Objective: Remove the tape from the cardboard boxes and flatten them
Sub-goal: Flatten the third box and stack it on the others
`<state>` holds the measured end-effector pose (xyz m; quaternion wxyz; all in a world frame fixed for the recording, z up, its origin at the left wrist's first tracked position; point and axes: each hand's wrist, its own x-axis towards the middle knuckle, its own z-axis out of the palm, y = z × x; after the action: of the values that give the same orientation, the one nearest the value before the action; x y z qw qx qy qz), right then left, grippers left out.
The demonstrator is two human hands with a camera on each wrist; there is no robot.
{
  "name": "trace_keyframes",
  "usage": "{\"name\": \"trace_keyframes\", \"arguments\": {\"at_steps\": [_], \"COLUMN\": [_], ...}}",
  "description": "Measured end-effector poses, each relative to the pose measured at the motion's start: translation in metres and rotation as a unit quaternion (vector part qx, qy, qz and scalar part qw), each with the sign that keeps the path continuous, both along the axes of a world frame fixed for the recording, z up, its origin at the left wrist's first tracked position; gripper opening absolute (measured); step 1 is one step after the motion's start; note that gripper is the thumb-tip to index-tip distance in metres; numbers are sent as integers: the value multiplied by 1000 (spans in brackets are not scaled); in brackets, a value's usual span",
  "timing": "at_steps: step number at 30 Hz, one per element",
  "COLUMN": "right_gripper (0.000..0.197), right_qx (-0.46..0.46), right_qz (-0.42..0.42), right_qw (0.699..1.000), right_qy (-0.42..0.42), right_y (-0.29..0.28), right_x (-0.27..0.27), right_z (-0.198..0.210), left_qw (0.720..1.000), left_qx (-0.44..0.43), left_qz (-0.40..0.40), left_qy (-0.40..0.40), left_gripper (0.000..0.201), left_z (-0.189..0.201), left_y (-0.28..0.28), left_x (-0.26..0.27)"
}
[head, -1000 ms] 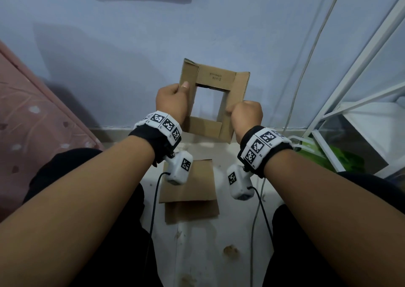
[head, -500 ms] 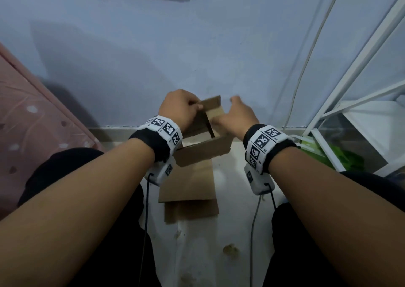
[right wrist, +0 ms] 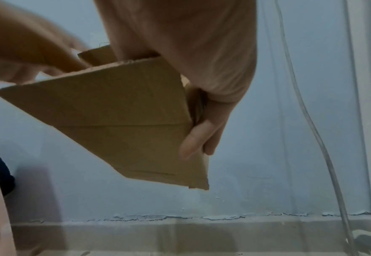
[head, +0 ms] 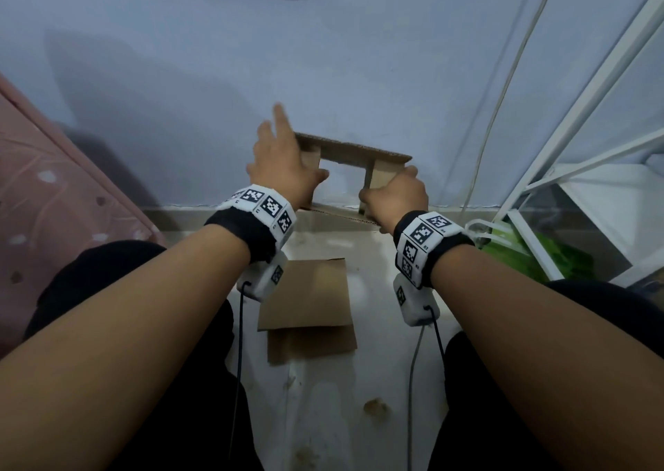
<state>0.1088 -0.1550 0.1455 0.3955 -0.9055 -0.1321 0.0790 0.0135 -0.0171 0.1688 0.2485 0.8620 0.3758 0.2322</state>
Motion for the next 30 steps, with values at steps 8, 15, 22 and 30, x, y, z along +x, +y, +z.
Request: {"name": "trace_keyframes", "arguments": {"at_steps": [8, 15, 22, 30], "right_gripper": [26, 25, 26, 64], "right_qx": [57, 87, 107, 142], "right_qz": [54, 14, -24, 77], "right_qw": [993, 993, 990, 983], "right_qy": [90, 76, 83, -82], "right_y": [2, 0, -5, -14], "right_x": [4, 12, 22, 17], "right_z": [1, 2, 3, 9], "left_qw": [974, 990, 995, 820], "left_qx": [-224, -128, 39, -504], "left_qz": [13, -23, -65, 0], "left_qy": [35, 53, 71, -272], "left_gripper": [56, 24, 13, 46], "left_z": [-8, 4, 8, 23], "left_y": [21, 18, 30, 23], "left_x": [0, -1, -3, -18]}}
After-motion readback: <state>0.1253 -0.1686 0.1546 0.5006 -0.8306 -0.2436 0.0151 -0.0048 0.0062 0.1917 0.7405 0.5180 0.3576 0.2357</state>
